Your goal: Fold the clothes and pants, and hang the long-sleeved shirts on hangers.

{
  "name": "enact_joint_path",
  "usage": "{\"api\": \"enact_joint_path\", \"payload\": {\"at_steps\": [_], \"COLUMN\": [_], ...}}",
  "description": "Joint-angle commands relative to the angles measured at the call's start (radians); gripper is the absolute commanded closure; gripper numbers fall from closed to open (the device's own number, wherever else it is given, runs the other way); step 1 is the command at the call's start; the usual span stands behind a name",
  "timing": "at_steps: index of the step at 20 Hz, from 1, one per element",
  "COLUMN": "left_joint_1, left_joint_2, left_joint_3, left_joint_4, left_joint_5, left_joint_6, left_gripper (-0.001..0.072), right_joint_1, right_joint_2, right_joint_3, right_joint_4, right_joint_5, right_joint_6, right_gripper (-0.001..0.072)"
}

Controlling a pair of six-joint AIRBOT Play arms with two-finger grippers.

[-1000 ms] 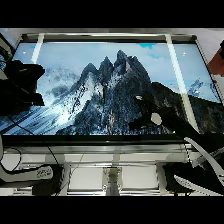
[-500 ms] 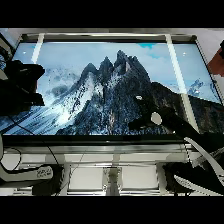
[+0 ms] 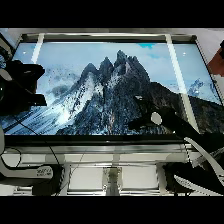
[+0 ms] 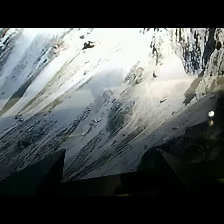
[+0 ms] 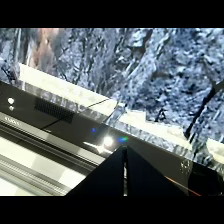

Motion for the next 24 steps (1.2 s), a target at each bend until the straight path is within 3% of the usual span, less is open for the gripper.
{"api": "enact_joint_path", "payload": {"at_steps": [1,2,3,6,12,14,19,20,21,22,23,24], "left_joint_1": [-0.004,-0.003,-0.001,0.024,0.051,0.053,0.105,0.124,0.142,0.156,0.169,0.180], "left_joint_2": [-0.012,-0.011,-0.011,-0.010,-0.010,-0.010,-0.015,-0.015,-0.015,-0.015,-0.015,-0.015], "left_joint_3": [0.000,0.000,0.000,0.000,0.000,0.000,0.000,0.000,0.000,0.000,0.000,0.000], "left_joint_4": [0.050,0.127,0.174,0.202,0.534,0.603,0.620,0.620,0.620,0.620,0.616,0.609], "left_joint_5": [0.026,0.040,0.048,0.060,0.148,0.204,0.231,0.242,0.249,0.259,0.271,0.288], "left_joint_6": [0.022,0.028,0.029,0.031,0.024,-0.019,-0.018,-0.019,-0.019,-0.019,-0.019,-0.019], "left_gripper": [0.0362,0.0637,0.0676,0.0677,0.0670,0.0671,0.0695,0.0683,0.0588,0.0426,0.0318,0.0312], "right_joint_1": [0.001,0.001,0.001,0.001,0.001,0.001,0.001,0.001,0.001,0.001,0.001,0.001], "right_joint_2": [0.000,0.000,0.000,0.000,0.000,0.000,0.000,0.000,0.000,0.000,0.000,0.000], "right_joint_3": [0.000,-0.001,0.000,0.000,0.000,0.000,0.000,0.000,0.000,0.000,0.000,0.000], "right_joint_4": [0.000,0.000,0.000,-0.002,-0.004,-0.005,-0.004,-0.005,-0.004,-0.004,-0.003,0.001], "right_joint_5": [-0.017,-0.017,-0.017,-0.019,-0.021,-0.024,-0.048,-0.058,-0.068,-0.072,-0.071,-0.064], "right_joint_6": [0.000,0.000,0.000,-0.001,-0.001,-0.001,-0.001,-0.001,-0.001,-0.001,-0.001,0.000], "right_gripper": [0.0695,0.0695,0.0695,0.0695,0.0695,0.0695,0.0695,0.0695,0.0694,0.0694,0.0695,0.0695]}}
